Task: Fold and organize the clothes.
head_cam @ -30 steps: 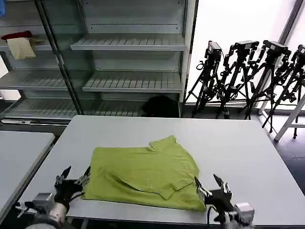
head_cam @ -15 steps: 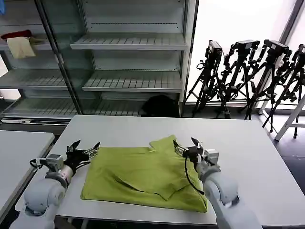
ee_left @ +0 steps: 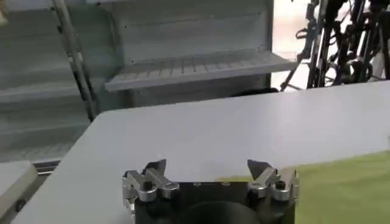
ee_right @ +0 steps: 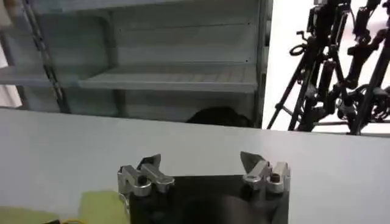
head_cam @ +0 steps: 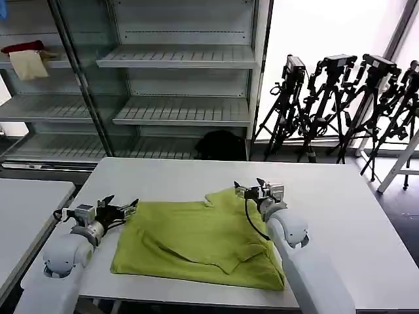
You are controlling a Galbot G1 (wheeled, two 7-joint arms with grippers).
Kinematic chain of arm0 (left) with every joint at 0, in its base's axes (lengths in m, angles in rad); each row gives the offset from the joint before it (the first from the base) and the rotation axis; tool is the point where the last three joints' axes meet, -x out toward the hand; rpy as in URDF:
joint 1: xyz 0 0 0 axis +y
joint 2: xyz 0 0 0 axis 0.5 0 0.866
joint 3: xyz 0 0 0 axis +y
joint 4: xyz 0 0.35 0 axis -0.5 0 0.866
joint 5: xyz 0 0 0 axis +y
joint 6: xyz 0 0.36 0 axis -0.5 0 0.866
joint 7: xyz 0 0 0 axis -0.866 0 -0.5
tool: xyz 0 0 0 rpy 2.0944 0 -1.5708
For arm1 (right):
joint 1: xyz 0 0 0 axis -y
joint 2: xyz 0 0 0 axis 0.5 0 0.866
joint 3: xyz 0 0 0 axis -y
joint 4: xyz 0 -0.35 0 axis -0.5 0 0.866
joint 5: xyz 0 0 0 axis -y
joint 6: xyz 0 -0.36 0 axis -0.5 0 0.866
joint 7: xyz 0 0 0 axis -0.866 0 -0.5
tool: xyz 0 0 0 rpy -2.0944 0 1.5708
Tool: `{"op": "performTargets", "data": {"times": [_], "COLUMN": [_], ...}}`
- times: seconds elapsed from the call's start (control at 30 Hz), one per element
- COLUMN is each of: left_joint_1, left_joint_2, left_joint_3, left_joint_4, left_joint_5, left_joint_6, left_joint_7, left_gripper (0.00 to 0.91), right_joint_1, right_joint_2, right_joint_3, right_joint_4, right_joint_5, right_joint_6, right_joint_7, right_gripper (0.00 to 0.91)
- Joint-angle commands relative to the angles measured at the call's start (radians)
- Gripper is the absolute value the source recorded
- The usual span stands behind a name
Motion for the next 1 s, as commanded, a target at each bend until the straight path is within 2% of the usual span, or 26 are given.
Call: {"op": "performTargets", "data": {"times": [0.03,0.17,0.33,0.47,0.6,0.63,0.7,0.77,0.8,0.87,0.9,0.93,0.97,1.0], "left_joint_1": [-0.013,-0.012,-0.014,-0.015,-0.014,-0.013,-0.01,-0.008,-0.007,-0.006,-0.006,-0.006,-0.005,-0.004], "left_joint_2": [0.006,-0.001,-0.01,-0.013,-0.018,-0.021,-0.024,-0.027,-0.029,-0.03,-0.031,-0.031,-0.03,-0.03], "left_joint_3": [0.017,0.02,0.02,0.02,0.019,0.019,0.019,0.019,0.018,0.018,0.018,0.018,0.018,0.016], "left_joint_4": [0.048,0.051,0.057,0.061,0.065,0.066,0.065,0.062,0.061,0.058,0.057,0.056,0.056,0.055], "left_joint_5": [0.023,0.034,0.045,0.052,0.055,0.055,0.057,0.059,0.06,0.062,0.062,0.062,0.063,0.063], "left_joint_6": [0.001,0.001,0.0,-0.001,-0.001,-0.001,-0.001,-0.001,-0.001,-0.002,-0.001,-0.002,-0.001,-0.001], "left_joint_7": [0.021,0.022,0.024,0.033,0.04,0.042,0.047,0.05,0.052,0.053,0.054,0.054,0.054,0.059], "left_gripper": [0.907,0.897,0.715,0.645,0.595,0.534,0.504,0.464,0.453,0.413,0.383,0.272,0.202,0.141], "right_joint_1": [0.049,0.047,0.035,0.021,0.01,0.006,0.001,-0.004,-0.006,-0.008,-0.009,-0.01,-0.011,-0.013], "right_joint_2": [0.009,0.019,0.024,0.023,0.03,0.031,0.031,0.033,0.034,0.036,0.036,0.034,0.031,0.03], "right_joint_3": [-0.016,-0.018,-0.021,-0.026,-0.03,-0.032,-0.037,-0.039,-0.04,-0.043,-0.043,-0.043,-0.044,-0.044], "right_joint_4": [-0.069,-0.087,-0.094,-0.092,-0.104,-0.105,-0.106,-0.105,-0.105,-0.104,-0.103,-0.1,-0.098,-0.096], "right_joint_5": [-0.009,-0.03,-0.059,-0.075,-0.093,-0.097,-0.104,-0.112,-0.115,-0.118,-0.118,-0.118,-0.117,-0.116], "right_joint_6": [0.001,0.001,0.002,0.002,0.003,0.003,0.003,0.003,0.003,0.003,0.002,0.002,0.002,0.002], "right_joint_7": [-0.002,-0.007,-0.018,-0.025,-0.03,-0.033,-0.039,-0.046,-0.048,-0.049,-0.049,-0.049,-0.05,-0.051], "right_gripper": [0.907,0.907,0.907,0.907,0.796,0.766,0.746,0.685,0.615,0.383,0.312,0.171,0.091,0.05]}}
